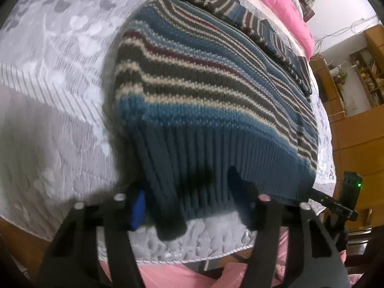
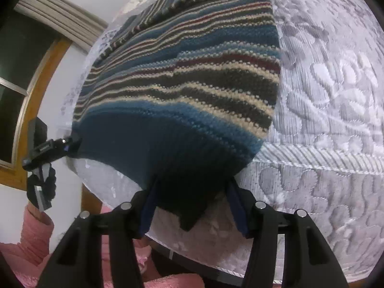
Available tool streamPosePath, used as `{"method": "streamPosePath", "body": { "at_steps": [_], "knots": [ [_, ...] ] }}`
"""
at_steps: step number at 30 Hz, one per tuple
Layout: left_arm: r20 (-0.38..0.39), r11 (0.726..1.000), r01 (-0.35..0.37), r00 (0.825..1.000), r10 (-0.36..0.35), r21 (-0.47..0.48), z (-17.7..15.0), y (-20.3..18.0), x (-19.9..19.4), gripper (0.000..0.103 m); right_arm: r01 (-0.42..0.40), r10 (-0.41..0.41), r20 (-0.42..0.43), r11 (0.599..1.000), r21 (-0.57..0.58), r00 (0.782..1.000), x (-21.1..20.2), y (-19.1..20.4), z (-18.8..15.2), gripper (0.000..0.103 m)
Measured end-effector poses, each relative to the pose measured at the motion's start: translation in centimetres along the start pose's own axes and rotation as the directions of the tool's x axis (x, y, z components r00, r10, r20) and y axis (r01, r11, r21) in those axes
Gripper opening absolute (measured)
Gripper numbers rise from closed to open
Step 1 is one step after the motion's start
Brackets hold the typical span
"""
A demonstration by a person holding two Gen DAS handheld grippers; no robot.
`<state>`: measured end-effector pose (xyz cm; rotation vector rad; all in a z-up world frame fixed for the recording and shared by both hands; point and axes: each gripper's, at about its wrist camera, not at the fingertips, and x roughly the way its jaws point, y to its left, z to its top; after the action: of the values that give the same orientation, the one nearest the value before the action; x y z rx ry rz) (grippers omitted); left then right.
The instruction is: Fold small clothes
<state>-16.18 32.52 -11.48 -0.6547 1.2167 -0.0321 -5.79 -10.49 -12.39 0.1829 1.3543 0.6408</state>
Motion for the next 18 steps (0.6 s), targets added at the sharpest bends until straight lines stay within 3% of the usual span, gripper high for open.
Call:
{"method": "streamPosePath", "body": {
  "at_steps": [6,9,10,15,18],
  "knots": [
    [-0.004,0.997,0.025,1.000,-0.026,-0.069,-0.2,0.7,0.5,0.017,-0.043,0.042,0.020,0.998,0.049,0.999,0.6,-0.7,0.2,0.040],
    [0.005,0.992,0.059,0.998,-0.059,-0.110,-0.3,1.3,0.4,0.010,-0.077,0.075,0.031,0.995,0.067,0.997,0.3,-1.2,0.3,0.022],
    [0.011,0.990,0.071,0.997,-0.070,-0.124,-0.3,1.5,0.2,0.010,-0.105,0.102,0.036,0.991,0.078,0.994,0.1,-1.3,0.3,0.016],
    [0.049,0.975,0.174,0.984,-0.169,-0.138,-0.2,1.3,-1.1,0.008,-0.234,0.229,0.081,0.970,0.064,0.970,-1.2,-1.2,0.9,0.010],
    [0.091,0.949,0.283,0.958,-0.272,-0.140,0.5,0.7,-2.6,0.008,-0.336,0.328,0.136,0.941,0.041,0.935,-3.3,-0.7,2.3,0.009]
  ]
}}
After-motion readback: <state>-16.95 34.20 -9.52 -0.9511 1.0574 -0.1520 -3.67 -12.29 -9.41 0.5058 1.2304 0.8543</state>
